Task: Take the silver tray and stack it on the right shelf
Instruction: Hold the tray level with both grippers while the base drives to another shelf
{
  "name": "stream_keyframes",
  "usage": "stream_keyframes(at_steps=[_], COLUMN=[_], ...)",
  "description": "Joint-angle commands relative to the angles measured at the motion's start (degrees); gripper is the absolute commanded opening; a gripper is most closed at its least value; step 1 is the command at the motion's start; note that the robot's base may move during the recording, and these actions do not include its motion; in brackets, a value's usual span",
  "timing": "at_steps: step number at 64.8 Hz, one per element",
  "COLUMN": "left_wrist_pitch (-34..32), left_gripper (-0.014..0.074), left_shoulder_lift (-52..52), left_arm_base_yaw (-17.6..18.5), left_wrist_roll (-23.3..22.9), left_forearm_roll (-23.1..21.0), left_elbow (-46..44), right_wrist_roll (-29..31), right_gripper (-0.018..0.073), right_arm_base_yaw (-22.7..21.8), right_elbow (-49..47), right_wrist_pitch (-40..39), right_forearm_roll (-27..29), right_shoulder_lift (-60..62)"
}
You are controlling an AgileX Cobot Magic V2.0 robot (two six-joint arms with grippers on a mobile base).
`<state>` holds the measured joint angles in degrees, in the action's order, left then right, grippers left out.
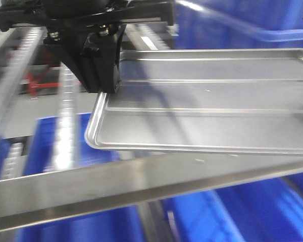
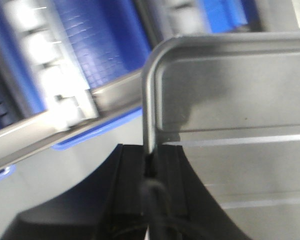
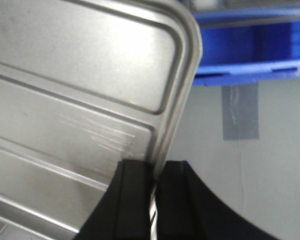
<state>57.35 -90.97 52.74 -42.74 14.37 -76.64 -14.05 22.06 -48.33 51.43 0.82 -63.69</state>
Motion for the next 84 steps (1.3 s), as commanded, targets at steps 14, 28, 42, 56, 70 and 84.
stream_keyframes(at_steps=[14, 28, 42, 56, 70, 84], left_wrist_pitch=[-0.1, -0.1, -0.1, -0.1, -0.1, 0.0], left_gripper=[-0.0093, -0.0093, -0.0093, -0.0093, -0.0093, -0.0093], left_shoulder_lift=[2.8, 2.8, 2.8, 2.8, 2.8, 2.8], left_arm_base_yaw=[0.3, 0.3, 0.3, 0.3, 0.3, 0.3], left_wrist_roll=[0.8, 0.8, 0.8, 0.8, 0.8, 0.8], left_forearm_roll=[3.0, 3.0, 3.0, 3.0, 3.0, 3.0], left_elbow=[-1.5, -1.5, -1.5, -1.5, -1.5, -1.5], right_wrist_roll=[2.3, 2.3, 2.3, 2.3, 2.3, 2.3], right_gripper=[0.0057, 0.0057, 0.0057, 0.0057, 0.0057, 0.0057], right_arm_base_yaw=[-0.1, -0.1, -0.1, -0.1, -0.1, -0.1], right_elbow=[-1.5, -1.5, -1.5, -1.5, -1.5, -1.5], right_wrist_pitch=[-0.4, -0.4, -0.4, -0.3, -0.3, -0.2], right_forearm_roll=[-2.4, -2.4, -2.4, -2.4, -2.4, -2.4], right_shoulder_lift=[1.4, 1.4, 1.4, 1.4, 1.4, 1.4])
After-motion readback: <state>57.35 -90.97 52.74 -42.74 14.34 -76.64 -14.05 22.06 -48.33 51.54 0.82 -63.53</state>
